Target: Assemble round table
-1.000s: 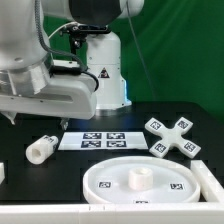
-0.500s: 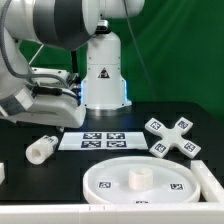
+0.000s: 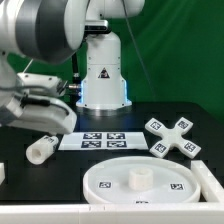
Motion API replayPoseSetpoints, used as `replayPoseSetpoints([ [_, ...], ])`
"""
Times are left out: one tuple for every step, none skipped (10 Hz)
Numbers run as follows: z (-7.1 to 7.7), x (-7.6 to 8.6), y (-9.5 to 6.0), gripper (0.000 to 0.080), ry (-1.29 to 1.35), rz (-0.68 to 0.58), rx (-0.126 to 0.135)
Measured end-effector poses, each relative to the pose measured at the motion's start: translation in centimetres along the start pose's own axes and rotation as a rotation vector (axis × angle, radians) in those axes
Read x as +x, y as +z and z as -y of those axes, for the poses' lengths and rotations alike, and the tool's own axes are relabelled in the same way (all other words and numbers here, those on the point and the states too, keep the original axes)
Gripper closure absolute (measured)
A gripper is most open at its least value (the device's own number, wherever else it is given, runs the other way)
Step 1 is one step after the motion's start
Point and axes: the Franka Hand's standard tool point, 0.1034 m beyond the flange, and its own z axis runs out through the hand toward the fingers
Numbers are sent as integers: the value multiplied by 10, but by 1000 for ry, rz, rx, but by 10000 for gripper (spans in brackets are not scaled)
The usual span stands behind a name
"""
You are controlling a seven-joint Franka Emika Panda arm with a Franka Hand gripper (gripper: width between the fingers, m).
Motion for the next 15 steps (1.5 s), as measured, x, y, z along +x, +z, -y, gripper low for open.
replayPoseSetpoints([
  [-2,7,12,150,7,26,9],
  [-1,10,16,150,7,18,6],
  [-2,10,15,150,7,17,6],
  [-2,10,15,150,8,17,6],
  [-3,11,17,150,8,16,6],
  [-6,18,31,150,15,9,4],
  [-8,18,49,150,23,31,4],
  [-6,18,57,150,36,38,2],
  [-6,18,55,150,35,35,2],
  [-7,18,55,150,36,36,3],
  [-7,18,56,150,36,36,3],
  [-7,18,57,150,38,38,4],
  [-10,17,68,150,45,50,6],
  [-13,13,78,150,60,82,11],
  [-17,13,83,150,79,117,17],
])
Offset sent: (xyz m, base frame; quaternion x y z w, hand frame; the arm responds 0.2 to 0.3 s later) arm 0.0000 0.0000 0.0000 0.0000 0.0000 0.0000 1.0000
